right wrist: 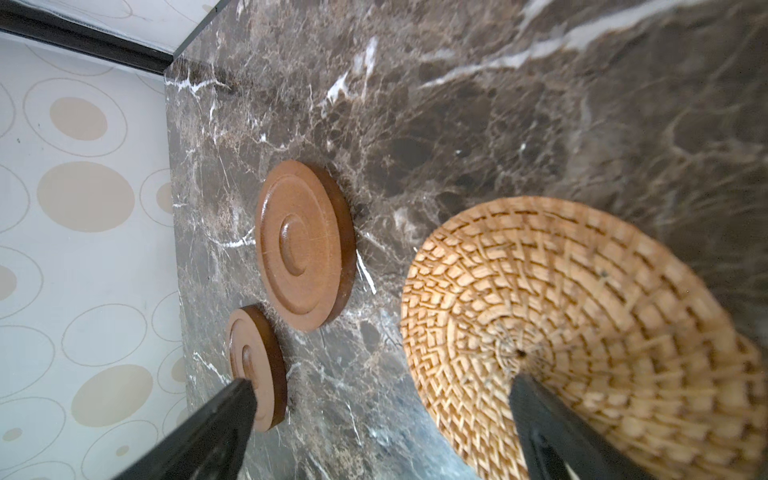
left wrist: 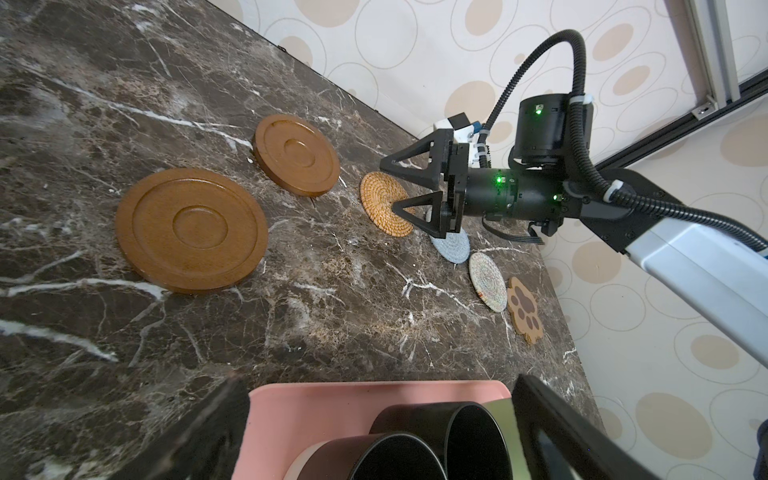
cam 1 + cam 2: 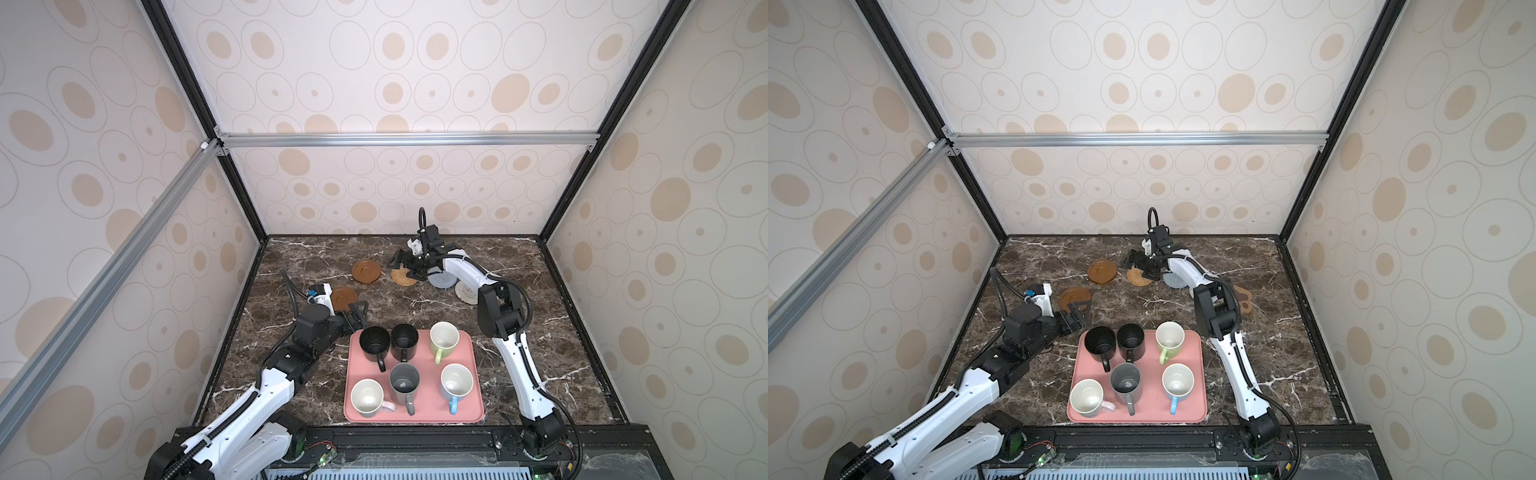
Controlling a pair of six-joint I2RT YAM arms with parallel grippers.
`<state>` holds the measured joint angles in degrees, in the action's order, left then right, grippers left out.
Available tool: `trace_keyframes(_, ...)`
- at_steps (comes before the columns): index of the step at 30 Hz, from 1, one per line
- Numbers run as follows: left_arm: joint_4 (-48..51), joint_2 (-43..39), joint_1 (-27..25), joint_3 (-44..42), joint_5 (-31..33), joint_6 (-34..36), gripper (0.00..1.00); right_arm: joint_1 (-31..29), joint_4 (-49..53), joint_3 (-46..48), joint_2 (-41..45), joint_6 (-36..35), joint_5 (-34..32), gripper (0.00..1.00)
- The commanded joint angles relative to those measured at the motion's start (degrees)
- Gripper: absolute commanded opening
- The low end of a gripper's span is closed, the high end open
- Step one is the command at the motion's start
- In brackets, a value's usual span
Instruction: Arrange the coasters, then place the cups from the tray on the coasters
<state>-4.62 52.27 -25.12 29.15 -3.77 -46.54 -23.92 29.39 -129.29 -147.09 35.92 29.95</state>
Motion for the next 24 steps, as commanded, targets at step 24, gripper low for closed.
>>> trace_keyframes(24,0.32,-0.94,0.25,0.12,0.52,-0.88,1.0,0.53,-1.17,1.68,-1.53,4.42,1.69,1.0)
